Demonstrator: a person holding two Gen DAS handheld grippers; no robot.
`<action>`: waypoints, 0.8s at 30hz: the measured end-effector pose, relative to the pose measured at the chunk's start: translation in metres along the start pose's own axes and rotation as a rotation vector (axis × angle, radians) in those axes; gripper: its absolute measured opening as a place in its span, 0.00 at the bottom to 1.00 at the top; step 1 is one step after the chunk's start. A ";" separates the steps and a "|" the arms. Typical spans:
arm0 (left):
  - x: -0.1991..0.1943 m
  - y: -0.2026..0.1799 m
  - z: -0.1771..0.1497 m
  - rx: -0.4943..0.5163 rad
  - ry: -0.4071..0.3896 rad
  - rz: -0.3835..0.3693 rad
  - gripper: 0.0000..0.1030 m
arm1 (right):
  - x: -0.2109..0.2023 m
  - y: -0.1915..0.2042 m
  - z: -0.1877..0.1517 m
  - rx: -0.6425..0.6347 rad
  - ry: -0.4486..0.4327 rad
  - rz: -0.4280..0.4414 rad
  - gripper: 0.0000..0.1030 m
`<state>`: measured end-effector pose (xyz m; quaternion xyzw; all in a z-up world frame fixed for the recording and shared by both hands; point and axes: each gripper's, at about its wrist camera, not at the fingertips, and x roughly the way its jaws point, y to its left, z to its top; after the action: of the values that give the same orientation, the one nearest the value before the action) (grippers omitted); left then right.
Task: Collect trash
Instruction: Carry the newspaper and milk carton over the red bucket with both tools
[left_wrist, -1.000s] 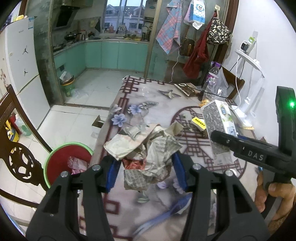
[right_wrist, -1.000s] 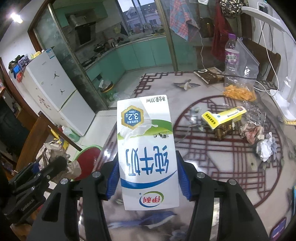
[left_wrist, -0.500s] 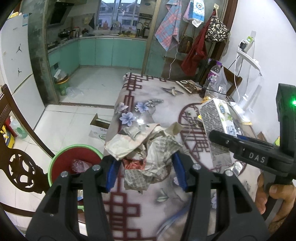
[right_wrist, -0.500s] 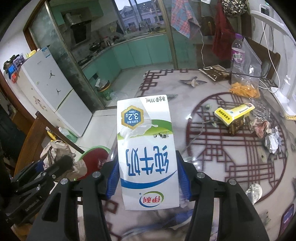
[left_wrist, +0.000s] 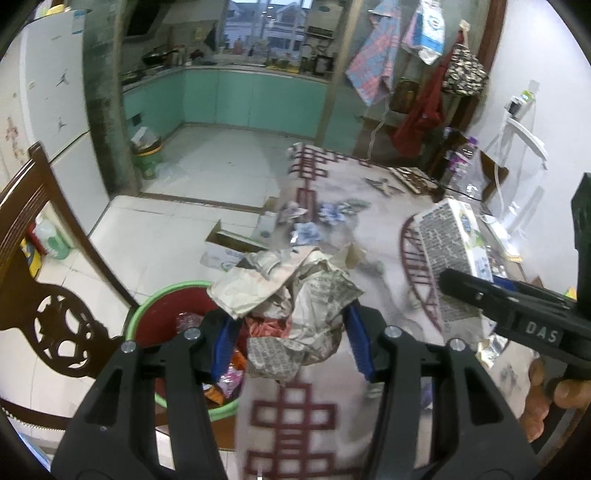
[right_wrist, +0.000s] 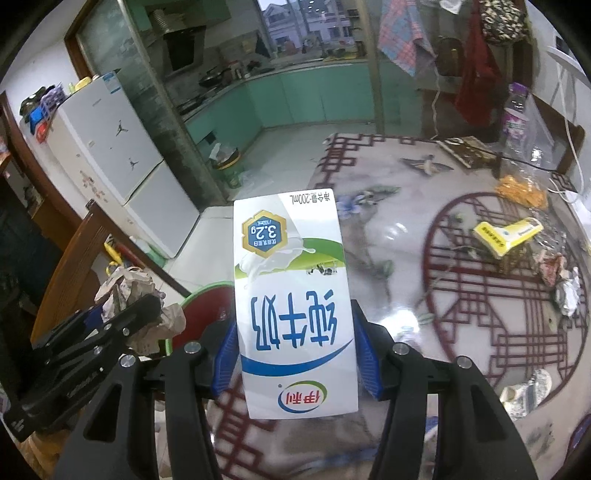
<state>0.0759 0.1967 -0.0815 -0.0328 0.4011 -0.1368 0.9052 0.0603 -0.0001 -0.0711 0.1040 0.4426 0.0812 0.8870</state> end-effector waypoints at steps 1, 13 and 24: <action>0.001 0.006 0.000 -0.009 0.002 0.010 0.48 | 0.003 0.004 0.000 -0.006 0.004 0.005 0.51; 0.007 0.074 -0.003 -0.104 0.026 0.108 0.48 | 0.031 0.053 0.007 -0.075 0.043 0.057 0.51; 0.018 0.105 -0.003 -0.138 0.051 0.134 0.48 | 0.055 0.086 0.012 -0.126 0.083 0.085 0.51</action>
<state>0.1090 0.2931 -0.1140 -0.0648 0.4338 -0.0486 0.8973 0.0985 0.0948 -0.0841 0.0632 0.4683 0.1508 0.8683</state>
